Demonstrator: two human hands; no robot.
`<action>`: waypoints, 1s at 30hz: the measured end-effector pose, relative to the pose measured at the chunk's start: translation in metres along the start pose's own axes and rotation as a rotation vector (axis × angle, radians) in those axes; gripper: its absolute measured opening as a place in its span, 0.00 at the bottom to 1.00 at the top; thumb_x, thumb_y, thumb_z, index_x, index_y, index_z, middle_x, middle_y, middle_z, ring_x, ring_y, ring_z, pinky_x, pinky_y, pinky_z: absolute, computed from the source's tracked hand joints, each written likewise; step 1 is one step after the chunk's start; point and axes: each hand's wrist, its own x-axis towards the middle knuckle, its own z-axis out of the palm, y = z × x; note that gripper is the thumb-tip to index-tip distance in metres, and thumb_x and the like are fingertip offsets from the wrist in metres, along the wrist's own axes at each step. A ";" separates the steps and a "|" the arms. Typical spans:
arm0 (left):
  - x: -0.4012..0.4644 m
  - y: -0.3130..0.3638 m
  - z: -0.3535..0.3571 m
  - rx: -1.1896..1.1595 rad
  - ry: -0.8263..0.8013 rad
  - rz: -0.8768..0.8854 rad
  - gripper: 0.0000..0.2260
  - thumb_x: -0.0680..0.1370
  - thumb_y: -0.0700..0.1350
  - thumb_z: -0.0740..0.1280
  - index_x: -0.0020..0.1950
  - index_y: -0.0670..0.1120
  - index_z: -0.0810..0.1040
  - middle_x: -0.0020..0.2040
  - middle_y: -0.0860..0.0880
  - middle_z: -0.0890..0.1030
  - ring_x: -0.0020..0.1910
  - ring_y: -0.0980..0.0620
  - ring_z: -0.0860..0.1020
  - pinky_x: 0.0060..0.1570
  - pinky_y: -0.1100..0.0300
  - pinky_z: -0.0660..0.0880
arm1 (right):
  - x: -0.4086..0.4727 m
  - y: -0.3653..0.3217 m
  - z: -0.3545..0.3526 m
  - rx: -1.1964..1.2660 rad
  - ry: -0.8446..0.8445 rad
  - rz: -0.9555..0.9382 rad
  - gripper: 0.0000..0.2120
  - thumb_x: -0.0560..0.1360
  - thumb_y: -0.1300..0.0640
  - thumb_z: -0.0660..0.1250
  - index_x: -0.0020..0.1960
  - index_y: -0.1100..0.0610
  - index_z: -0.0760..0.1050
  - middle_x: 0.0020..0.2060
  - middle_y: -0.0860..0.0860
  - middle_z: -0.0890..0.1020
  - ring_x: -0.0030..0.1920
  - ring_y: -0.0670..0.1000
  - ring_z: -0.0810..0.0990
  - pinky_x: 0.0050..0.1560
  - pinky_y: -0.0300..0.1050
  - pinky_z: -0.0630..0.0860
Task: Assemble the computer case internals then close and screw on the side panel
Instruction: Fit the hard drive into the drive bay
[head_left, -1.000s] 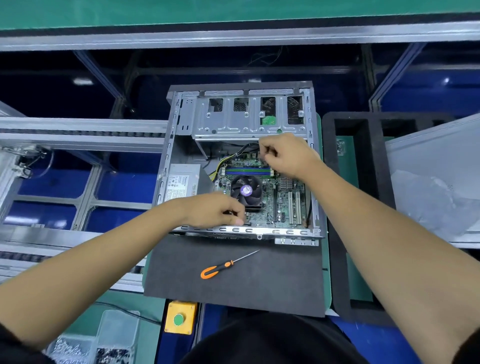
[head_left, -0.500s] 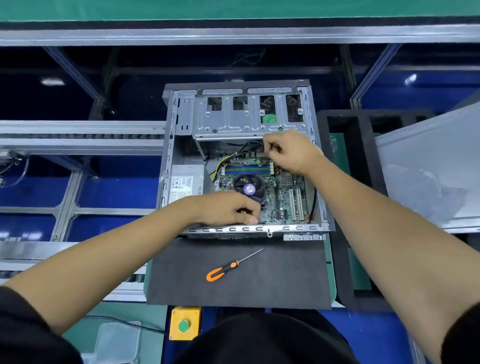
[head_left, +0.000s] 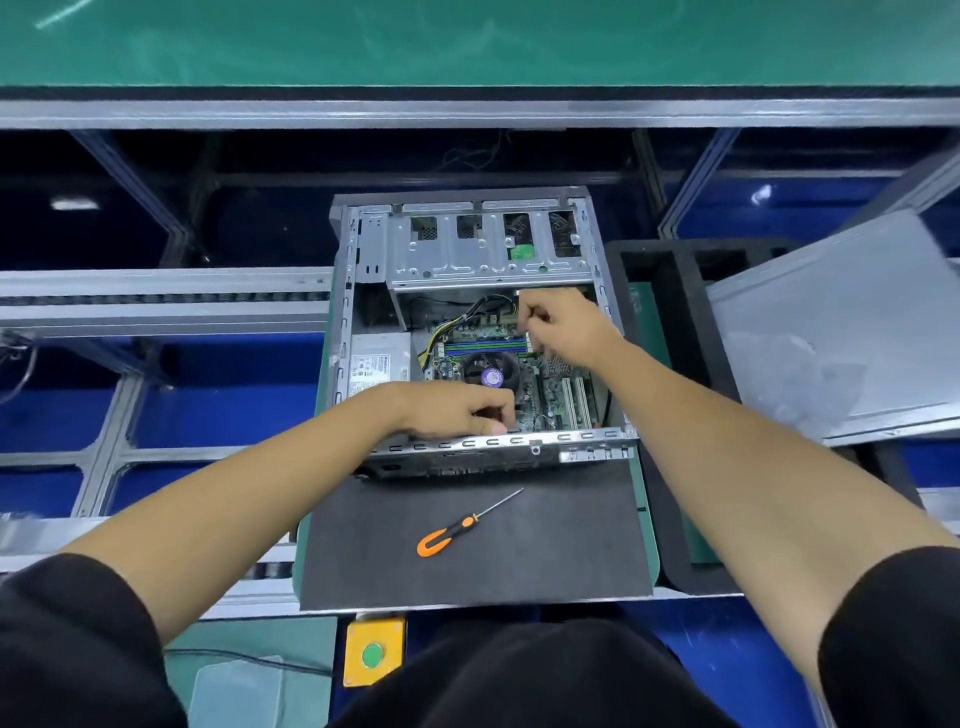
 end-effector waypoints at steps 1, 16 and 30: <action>-0.001 0.001 0.000 -0.020 -0.007 0.001 0.06 0.85 0.49 0.63 0.60 0.50 0.75 0.55 0.49 0.79 0.48 0.54 0.74 0.49 0.60 0.71 | -0.003 -0.001 0.003 0.065 0.011 0.018 0.11 0.76 0.64 0.59 0.42 0.52 0.76 0.31 0.50 0.83 0.29 0.51 0.81 0.38 0.55 0.81; -0.004 0.032 0.002 0.006 0.125 -0.156 0.27 0.83 0.61 0.53 0.75 0.46 0.67 0.72 0.46 0.74 0.69 0.47 0.73 0.71 0.49 0.68 | -0.049 -0.017 0.046 0.137 -0.001 0.045 0.04 0.79 0.59 0.64 0.47 0.53 0.77 0.39 0.53 0.82 0.35 0.50 0.75 0.38 0.50 0.73; 0.033 0.088 0.084 0.445 1.108 -0.056 0.14 0.83 0.58 0.59 0.56 0.50 0.77 0.51 0.53 0.74 0.53 0.48 0.70 0.58 0.53 0.66 | -0.140 0.056 0.008 0.122 0.404 -0.135 0.10 0.75 0.66 0.61 0.52 0.54 0.73 0.51 0.49 0.71 0.45 0.52 0.74 0.47 0.50 0.72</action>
